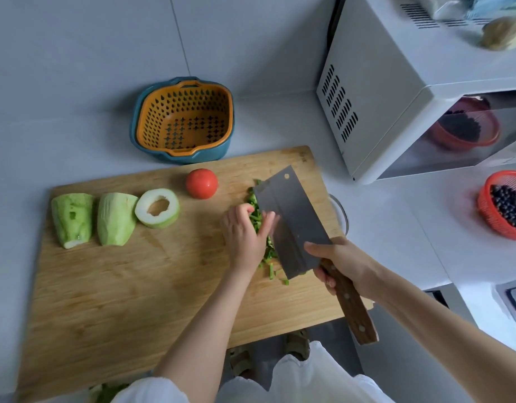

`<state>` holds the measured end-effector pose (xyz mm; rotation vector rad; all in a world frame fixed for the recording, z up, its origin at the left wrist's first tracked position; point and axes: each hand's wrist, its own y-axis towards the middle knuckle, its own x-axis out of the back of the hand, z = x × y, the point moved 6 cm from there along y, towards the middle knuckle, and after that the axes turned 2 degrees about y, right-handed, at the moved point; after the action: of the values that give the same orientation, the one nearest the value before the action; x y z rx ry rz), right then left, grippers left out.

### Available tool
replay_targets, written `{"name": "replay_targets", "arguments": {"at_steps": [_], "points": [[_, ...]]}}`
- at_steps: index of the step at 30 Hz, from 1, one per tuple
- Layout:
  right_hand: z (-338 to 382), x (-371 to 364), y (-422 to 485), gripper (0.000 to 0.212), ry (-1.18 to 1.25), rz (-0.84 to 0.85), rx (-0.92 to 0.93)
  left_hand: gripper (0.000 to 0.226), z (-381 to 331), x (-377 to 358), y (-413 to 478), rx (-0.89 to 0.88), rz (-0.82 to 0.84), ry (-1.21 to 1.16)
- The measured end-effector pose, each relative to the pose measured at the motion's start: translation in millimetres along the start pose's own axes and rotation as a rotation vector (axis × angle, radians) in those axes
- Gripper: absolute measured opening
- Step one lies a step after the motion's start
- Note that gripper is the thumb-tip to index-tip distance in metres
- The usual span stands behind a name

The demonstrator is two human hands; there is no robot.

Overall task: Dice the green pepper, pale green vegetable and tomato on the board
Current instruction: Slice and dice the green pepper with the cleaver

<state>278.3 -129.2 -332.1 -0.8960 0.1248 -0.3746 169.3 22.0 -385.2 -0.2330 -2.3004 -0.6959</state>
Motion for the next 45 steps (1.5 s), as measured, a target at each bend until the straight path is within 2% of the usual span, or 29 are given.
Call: {"name": "replay_targets", "arguments": {"at_steps": [5, 9, 12, 14, 17, 19, 21, 23, 25, 28, 30, 34, 38, 40, 43, 45], "points": [[11.5, 20.0, -10.8, 0.024, -0.162, -0.044, 0.122, 0.042, 13.3, 1.2, 20.0, 0.137, 0.005, -0.053], [26.7, 37.9, -19.2, 0.033, -0.494, -0.132, 0.340, 0.057, 43.4, 12.8, 31.4, 0.187, 0.079, -0.174], [34.3, 40.0, -24.2, 0.027, -0.842, -0.210, 0.534, 0.047, 64.0, 34.9, 39.8, 0.319, 0.115, -0.252], [34.6, 38.4, -25.0, 0.020, -0.950, -0.208, 0.609, 0.041, 71.0, 56.1, 49.5, 0.404, 0.100, -0.236], [32.8, 37.0, -21.1, 0.030, -1.102, -0.256, 0.686, 0.036, 72.3, 87.9, 65.6, 0.459, 0.029, -0.290], [32.4, 33.4, -17.3, 0.031, -1.182, -0.299, 0.794, 0.030, 62.9, 100.4, 73.4, 0.401, 0.038, -0.254], [31.9, 27.7, -12.3, 0.035, -1.246, -0.315, 0.859, 0.028, 33.2, 96.1, 72.1, 0.267, 0.215, -0.135], [32.9, 21.4, -10.2, 0.037, -1.268, -0.308, 0.900, 0.050, -11.1, 74.6, 54.6, 0.041, 0.478, -0.003], [35.8, 15.5, -9.6, 0.038, -1.278, -0.300, 0.926, 0.072, -50.0, 47.5, 30.0, -0.160, 0.671, 0.122], [40.5, 8.4, -10.7, 0.043, -1.317, -0.297, 0.980, 0.073, -67.2, 9.0, 6.5, -0.263, 0.789, 0.302], [42.8, 7.1, -12.0, 0.049, -1.318, -0.285, 1.014, 0.070, -65.1, -5.0, 5.2, -0.253, 0.791, 0.346], [46.4, 11.7, -9.6, 0.052, -1.351, -0.295, 1.070, 0.090, -52.8, -24.3, 13.7, -0.204, 0.742, 0.306], [45.5, 16.8, -6.0, 0.049, -1.339, -0.299, 1.074, 0.075, -27.9, -41.0, 30.7, -0.097, 0.711, 0.372], [45.4, 22.4, -7.6, 0.047, -1.325, -0.304, 1.072, 0.074, -18.6, -43.1, 36.2, -0.056, 0.681, 0.356], [47.8, 38.2, -12.2, 0.045, -1.310, -0.335, 1.043, 0.069, -14.8, -39.3, 48.3, 0.004, 0.582, 0.218], [48.9, 51.8, -13.7, 0.044, -1.290, -0.366, 0.999, 0.049, -15.2, -24.2, 64.9, 0.081, 0.451, 0.080]]}}
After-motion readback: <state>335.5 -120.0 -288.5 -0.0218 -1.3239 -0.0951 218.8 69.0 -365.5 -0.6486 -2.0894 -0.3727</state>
